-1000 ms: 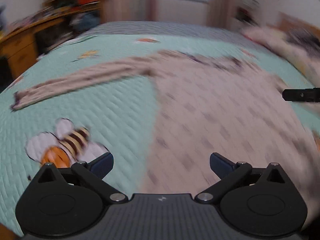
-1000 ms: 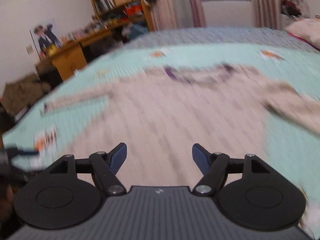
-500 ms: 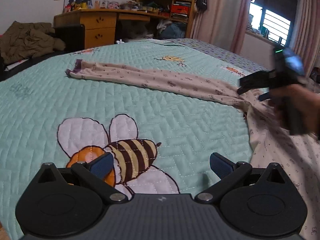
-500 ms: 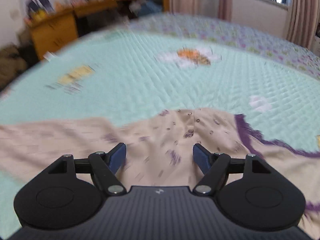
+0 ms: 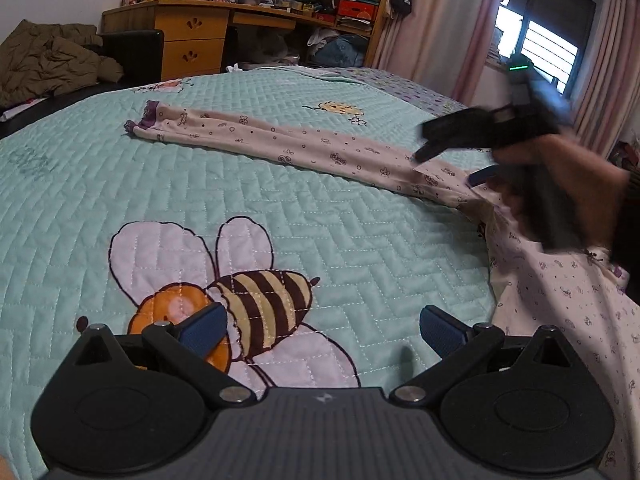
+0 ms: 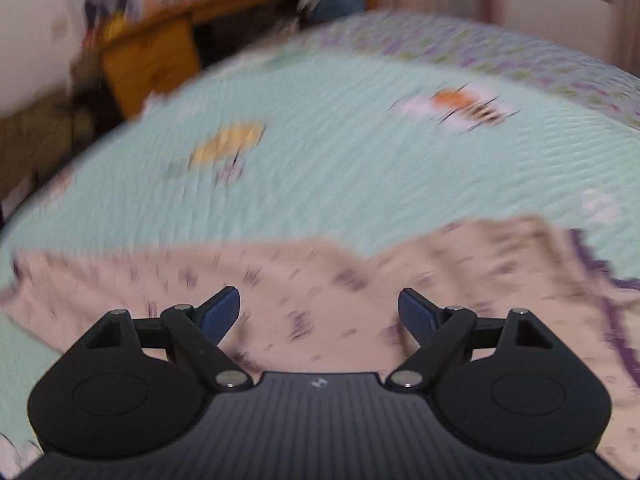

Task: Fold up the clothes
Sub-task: 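Move the open right gripper to the purple cuff of the outstretched sleeve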

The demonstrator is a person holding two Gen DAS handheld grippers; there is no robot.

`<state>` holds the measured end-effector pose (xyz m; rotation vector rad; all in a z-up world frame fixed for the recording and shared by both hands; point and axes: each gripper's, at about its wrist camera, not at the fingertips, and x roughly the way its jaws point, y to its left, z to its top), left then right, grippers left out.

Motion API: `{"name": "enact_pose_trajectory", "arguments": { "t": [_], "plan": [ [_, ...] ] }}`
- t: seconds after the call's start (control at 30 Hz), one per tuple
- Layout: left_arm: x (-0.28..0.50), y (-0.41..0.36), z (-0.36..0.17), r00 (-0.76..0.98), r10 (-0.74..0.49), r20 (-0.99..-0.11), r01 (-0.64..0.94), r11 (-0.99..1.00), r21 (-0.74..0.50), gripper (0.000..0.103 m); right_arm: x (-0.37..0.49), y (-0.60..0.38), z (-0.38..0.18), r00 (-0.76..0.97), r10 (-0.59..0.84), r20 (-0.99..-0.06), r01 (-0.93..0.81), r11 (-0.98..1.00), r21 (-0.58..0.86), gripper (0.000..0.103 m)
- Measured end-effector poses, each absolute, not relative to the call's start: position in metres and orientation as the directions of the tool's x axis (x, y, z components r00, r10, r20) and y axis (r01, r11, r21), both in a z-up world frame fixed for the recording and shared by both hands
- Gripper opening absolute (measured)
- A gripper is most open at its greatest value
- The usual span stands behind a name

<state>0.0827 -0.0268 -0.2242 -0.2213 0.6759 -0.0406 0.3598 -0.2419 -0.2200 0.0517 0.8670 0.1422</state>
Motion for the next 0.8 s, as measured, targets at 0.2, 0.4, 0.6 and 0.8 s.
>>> {"name": "enact_pose_trajectory", "arguments": {
  "t": [0.2,0.4,0.6,0.8],
  "plan": [
    [0.086,-0.019,-0.224,0.781,-0.102,-0.617,-0.062,0.969,-0.240,0.102,0.375,-0.230,-0.177,0.702,0.027,-0.712,0.012,0.999,0.050,0.085],
    [0.087,-0.008,-0.225,0.782,-0.133,-0.609,-0.071,0.952,-0.298,0.102,0.225,-0.289,-0.151,0.779,0.071,-0.623,-0.021,0.996,0.087,0.085],
    [0.085,-0.014,-0.227,0.792,-0.108,-0.601,-0.076,0.959,-0.272,0.102,0.048,-0.426,-0.175,0.799,-0.057,-0.599,0.240,0.943,0.230,0.086],
    [0.085,-0.022,-0.231,0.797,-0.066,-0.601,-0.079,0.974,-0.211,0.102,-0.122,-0.593,-0.211,0.764,-0.277,-0.583,0.619,0.569,0.541,0.086]
  ]
}}
